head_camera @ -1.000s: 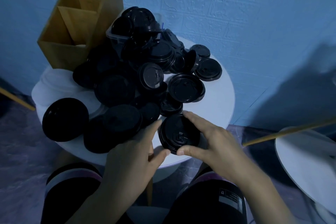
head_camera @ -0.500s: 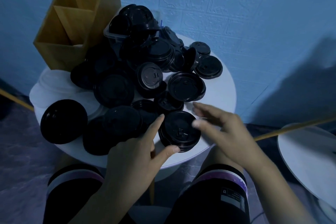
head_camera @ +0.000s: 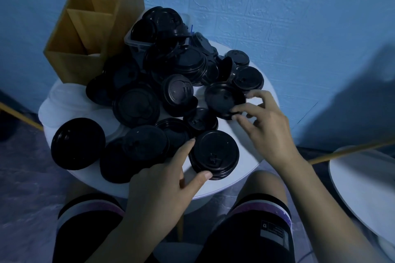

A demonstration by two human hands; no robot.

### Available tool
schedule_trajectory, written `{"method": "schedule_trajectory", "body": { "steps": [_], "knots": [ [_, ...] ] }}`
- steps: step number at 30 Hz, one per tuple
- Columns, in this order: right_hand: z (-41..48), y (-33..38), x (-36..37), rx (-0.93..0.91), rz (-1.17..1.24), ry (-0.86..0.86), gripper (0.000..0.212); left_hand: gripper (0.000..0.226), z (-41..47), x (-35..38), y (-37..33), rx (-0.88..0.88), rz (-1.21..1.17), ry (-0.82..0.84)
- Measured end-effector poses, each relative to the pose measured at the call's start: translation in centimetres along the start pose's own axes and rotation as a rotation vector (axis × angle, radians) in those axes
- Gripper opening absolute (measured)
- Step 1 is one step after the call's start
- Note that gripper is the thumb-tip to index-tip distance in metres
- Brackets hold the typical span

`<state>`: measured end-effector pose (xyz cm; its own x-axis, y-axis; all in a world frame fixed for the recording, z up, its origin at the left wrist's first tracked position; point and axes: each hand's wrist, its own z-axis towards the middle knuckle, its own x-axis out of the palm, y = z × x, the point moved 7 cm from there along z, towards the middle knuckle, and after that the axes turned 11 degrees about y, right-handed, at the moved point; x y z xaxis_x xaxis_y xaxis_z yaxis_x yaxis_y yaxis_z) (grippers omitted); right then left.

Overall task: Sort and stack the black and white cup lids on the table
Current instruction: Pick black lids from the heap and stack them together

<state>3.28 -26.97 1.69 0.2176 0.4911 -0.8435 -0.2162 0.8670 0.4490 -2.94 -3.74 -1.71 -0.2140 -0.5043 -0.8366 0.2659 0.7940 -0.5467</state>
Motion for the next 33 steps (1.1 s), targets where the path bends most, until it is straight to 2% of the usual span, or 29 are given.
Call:
{"method": "schedule_trajectory", "body": {
  "steps": [4,6,7,9,11,13,17,22,33],
  "knots": [
    [-1.8,0.3,-1.5,0.115,0.596,-0.043,0.007,0.084,0.0,-0.1,-0.2,0.000,0.012,-0.001],
    [-2.9,1.1,-2.1,0.151,0.810,-0.051,0.005,0.084,-0.1,-0.2,-0.2,-0.005,0.035,-0.007],
    [-3.5,1.4,-2.2,0.187,0.913,-0.044,0.010,0.084,0.0,-0.2,-0.2,-0.007,0.042,-0.007],
    [-4.6,1.5,-1.4,0.297,1.139,0.020,0.023,0.084,0.0,-0.1,-0.2,-0.007,0.047,-0.001],
    [-5.5,1.4,-0.1,0.410,1.297,0.138,0.026,0.084,0.0,-0.1,-0.1,-0.012,0.048,0.006],
    [-6.1,1.4,1.0,0.480,1.317,0.235,0.032,0.085,-0.1,0.1,-0.1,-0.019,0.054,0.009],
    [-6.2,1.1,1.4,0.483,1.166,0.277,0.036,0.084,-0.1,0.1,-0.2,-0.005,0.045,0.027],
    [-5.3,1.6,1.9,0.447,0.950,0.378,0.018,0.083,0.1,0.4,0.1,0.010,0.061,0.021],
    [-4.4,2.0,2.5,0.414,0.768,0.304,0.019,0.081,0.2,0.1,0.1,0.002,0.067,0.000]
  ]
}}
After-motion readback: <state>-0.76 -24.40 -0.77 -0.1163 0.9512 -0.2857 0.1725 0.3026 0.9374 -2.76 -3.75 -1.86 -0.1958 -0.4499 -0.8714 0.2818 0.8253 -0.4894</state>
